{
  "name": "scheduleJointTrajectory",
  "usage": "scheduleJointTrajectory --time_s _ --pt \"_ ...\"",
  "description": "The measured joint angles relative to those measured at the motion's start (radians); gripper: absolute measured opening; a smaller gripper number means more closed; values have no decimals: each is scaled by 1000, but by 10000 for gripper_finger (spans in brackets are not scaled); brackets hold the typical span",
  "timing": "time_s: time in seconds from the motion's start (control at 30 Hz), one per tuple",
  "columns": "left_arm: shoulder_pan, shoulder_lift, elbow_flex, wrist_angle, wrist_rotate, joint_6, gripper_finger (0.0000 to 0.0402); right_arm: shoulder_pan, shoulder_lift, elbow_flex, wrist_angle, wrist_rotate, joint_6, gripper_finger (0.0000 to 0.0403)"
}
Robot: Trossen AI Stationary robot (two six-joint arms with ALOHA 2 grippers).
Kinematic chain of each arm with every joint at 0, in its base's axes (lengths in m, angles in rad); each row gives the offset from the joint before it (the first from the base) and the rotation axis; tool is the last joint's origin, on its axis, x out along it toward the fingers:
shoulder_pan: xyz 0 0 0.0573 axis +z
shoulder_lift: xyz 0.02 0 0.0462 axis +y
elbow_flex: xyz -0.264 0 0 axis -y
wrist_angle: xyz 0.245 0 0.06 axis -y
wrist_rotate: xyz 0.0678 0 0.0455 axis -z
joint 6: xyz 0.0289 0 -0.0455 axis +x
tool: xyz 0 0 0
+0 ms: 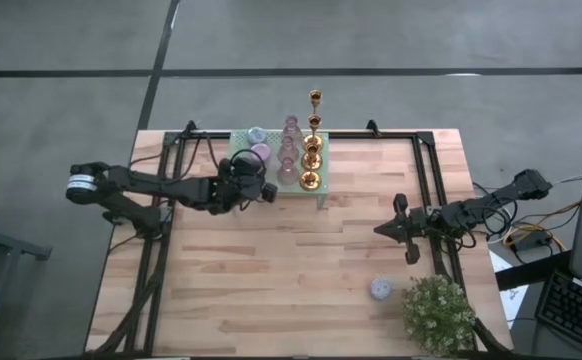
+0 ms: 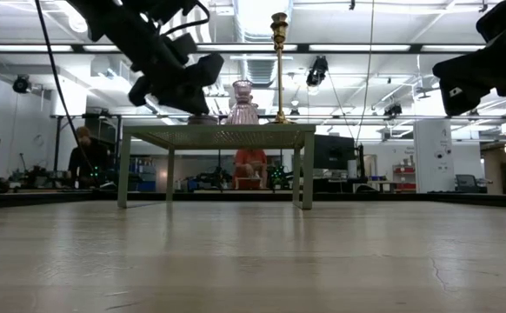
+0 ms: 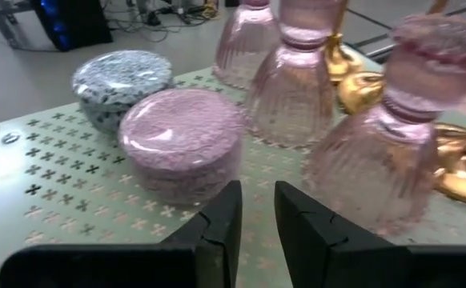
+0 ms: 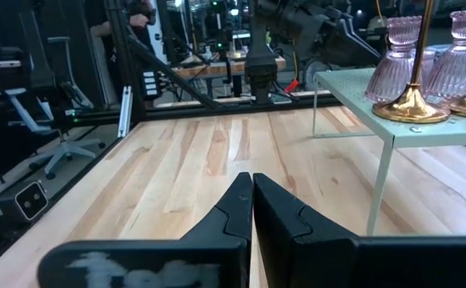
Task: Pick & Place candle stick holders
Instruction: Put the white scented candle on the shelf aligned with the scented candles
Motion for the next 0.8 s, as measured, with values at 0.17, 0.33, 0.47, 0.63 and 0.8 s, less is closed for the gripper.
scheduleJointTrajectory --time_s 0.17,0.33,0.47,0.63,0.8 --pt "-5 0 0 50 12 24 80 0 0 0 -7 0 0 8" --pt "-2 0 0 149 32 67 80 0 0 0 -7 0 0 8" --pt "-27 -3 0 202 91 148 80 0 0 0 -6 0 8 8" --pt "-136 -54 0 197 86 190 75 0 0 0 -7 -1 49 8" --pt "-256 -136 -22 202 124 283 67 -1 1 0 -5 -27 77 8"
